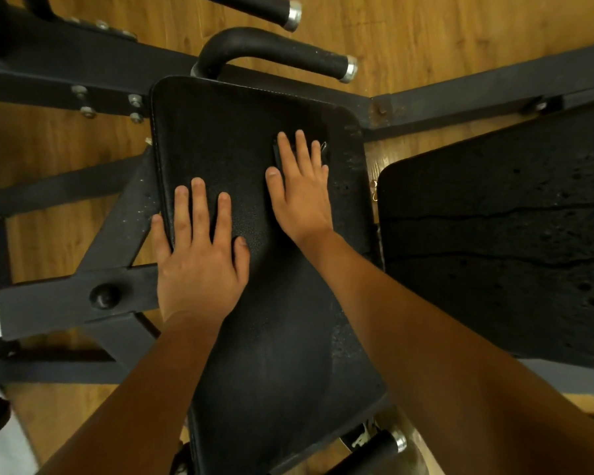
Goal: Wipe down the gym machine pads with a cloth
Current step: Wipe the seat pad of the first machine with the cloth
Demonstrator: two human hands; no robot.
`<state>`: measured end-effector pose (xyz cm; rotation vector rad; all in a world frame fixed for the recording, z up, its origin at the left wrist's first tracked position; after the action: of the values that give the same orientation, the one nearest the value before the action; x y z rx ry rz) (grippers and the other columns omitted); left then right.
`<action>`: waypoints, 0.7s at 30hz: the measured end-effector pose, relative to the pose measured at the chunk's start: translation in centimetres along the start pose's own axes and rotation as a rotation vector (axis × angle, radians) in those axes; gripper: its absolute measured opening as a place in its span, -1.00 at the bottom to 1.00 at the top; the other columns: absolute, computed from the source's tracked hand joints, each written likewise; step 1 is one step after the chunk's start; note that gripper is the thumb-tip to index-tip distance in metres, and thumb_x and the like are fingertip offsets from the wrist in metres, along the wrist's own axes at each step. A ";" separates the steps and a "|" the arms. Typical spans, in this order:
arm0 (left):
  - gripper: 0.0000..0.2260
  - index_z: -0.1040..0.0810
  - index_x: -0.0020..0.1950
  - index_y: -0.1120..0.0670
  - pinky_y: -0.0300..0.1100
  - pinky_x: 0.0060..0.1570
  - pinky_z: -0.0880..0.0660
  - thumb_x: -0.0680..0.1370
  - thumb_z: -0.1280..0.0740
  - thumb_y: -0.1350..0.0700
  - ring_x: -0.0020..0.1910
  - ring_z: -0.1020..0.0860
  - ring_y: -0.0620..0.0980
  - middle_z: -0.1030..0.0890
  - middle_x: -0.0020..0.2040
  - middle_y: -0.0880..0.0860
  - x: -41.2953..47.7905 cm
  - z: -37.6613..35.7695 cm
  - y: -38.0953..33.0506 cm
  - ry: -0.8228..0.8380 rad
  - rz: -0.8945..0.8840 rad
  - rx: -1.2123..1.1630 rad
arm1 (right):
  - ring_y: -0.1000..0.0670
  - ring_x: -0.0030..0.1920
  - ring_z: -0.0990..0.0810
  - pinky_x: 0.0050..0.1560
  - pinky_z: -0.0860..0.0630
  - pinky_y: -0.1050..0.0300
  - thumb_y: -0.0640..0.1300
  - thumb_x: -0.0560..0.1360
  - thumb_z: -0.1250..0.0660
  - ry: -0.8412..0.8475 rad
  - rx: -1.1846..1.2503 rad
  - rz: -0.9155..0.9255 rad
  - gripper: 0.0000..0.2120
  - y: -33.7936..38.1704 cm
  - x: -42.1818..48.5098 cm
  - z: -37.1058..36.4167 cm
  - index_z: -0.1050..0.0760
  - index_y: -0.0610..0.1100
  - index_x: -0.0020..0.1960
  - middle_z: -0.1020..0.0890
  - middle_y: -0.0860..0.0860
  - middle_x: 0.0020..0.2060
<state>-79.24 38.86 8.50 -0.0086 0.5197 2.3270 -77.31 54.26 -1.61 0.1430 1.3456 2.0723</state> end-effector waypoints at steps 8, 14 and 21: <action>-0.42 -0.05 0.67 0.09 0.27 0.56 0.04 0.68 0.03 -0.10 0.65 0.11 0.16 0.05 0.67 0.20 -0.1 0.1 0.0 -0.002 -0.002 0.011 | -0.10 0.65 0.16 0.60 0.20 -0.12 0.04 0.73 -0.03 -0.036 0.040 -0.016 -0.47 0.1 -1.4 -0.4 -0.06 -0.01 0.67 -0.02 -0.04 0.67; -0.42 -0.03 0.67 0.08 0.28 0.56 0.03 0.67 0.04 -0.11 0.65 0.12 0.16 0.06 0.67 0.19 0.0 0.0 -0.1 0.000 0.006 0.011 | -0.08 0.65 0.20 0.62 0.18 -0.14 0.07 0.73 -0.01 0.036 0.009 0.003 -0.47 -1.0 -6.6 -1.3 -0.02 0.02 0.67 0.02 -0.02 0.67; -0.44 -0.03 0.67 0.08 0.28 0.56 0.04 0.70 -0.03 -0.08 0.65 0.12 0.17 0.07 0.67 0.19 0.0 0.0 0.0 -0.003 0.007 0.007 | -0.10 0.65 0.20 0.61 0.20 -0.13 0.05 0.74 -0.01 0.026 0.004 0.007 -0.48 -0.5 -3.1 -0.4 -0.03 0.03 0.67 0.02 -0.03 0.67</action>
<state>-79.17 38.86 8.53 0.0000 0.5269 2.3318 -74.84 52.29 -1.43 0.1222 1.3667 2.0840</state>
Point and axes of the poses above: each hand's wrist, its own x-axis towards the middle knuckle, its own z-axis out of the back of the hand, y = z × x, the point moved 3 cm from there along x, towards the middle knuckle
